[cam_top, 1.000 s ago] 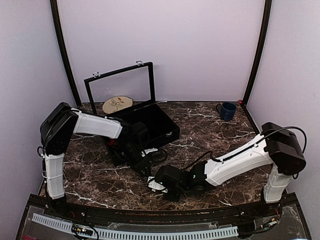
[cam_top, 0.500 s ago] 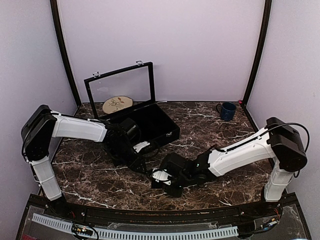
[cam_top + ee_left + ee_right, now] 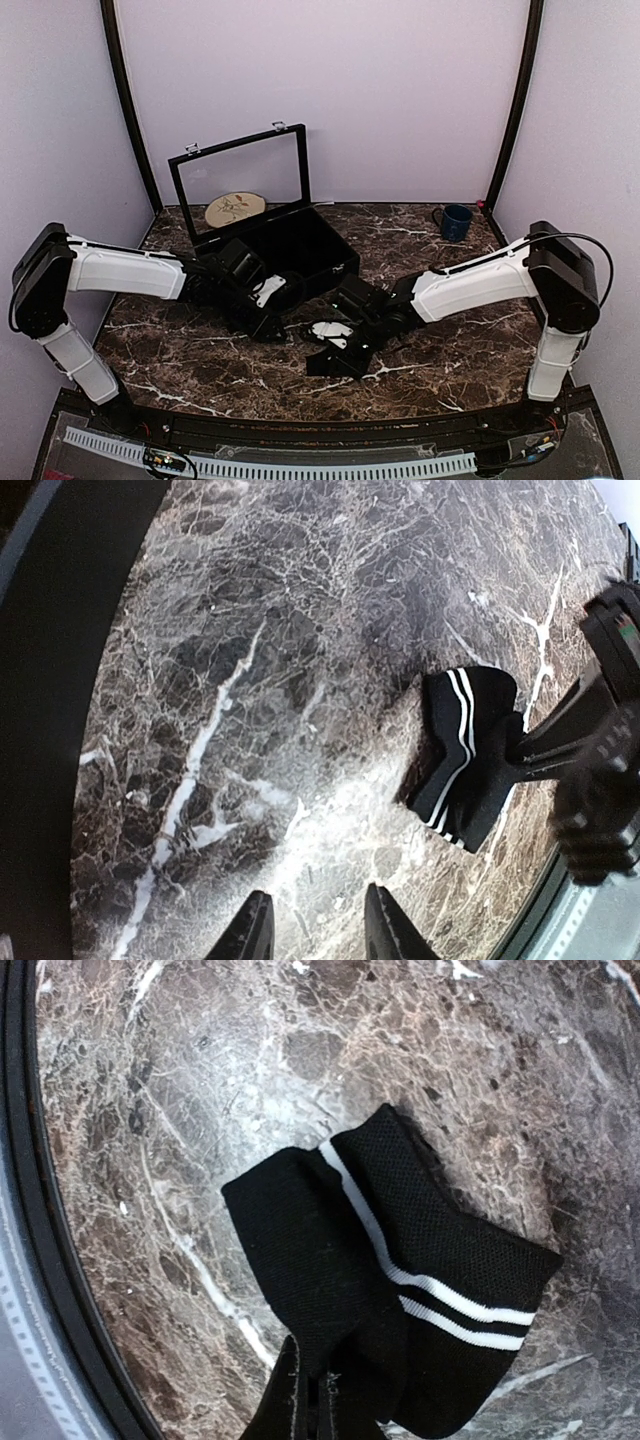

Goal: Roll the socks
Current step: Roll the sock at the center of the board.

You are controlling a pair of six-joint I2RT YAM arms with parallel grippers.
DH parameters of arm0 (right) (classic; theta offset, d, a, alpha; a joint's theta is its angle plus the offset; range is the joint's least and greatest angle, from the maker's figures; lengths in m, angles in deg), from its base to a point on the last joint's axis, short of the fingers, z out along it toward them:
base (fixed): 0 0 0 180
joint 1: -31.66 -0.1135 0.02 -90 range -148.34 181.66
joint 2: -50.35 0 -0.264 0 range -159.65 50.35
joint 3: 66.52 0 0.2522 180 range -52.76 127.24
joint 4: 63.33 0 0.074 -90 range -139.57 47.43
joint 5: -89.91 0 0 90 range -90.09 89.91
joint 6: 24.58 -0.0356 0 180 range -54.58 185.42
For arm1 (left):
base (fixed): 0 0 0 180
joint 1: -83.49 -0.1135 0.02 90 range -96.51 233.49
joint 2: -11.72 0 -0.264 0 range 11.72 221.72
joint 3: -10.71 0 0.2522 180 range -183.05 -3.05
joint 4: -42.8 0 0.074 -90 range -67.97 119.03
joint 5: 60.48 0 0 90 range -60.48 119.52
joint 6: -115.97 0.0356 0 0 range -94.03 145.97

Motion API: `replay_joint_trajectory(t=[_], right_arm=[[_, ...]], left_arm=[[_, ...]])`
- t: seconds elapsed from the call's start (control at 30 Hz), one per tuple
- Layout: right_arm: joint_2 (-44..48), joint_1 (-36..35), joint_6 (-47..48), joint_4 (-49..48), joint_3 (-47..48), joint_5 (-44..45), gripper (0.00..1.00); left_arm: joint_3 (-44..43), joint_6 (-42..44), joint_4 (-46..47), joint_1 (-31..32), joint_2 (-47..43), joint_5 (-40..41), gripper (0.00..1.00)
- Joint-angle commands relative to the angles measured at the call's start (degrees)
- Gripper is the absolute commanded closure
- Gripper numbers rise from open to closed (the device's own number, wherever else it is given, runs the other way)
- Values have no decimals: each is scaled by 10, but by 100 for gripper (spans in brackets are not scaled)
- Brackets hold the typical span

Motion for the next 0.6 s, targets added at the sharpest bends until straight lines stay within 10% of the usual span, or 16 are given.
replay_joint_trajectory(t=[0.0, 0.57], right_arm=[[-23, 22, -21, 49, 31, -89, 100], [-82, 103, -92, 70, 71, -258, 100]], left_arm=[[34, -6, 52, 21, -47, 50, 66], [132, 115, 198, 154, -120, 98, 59]])
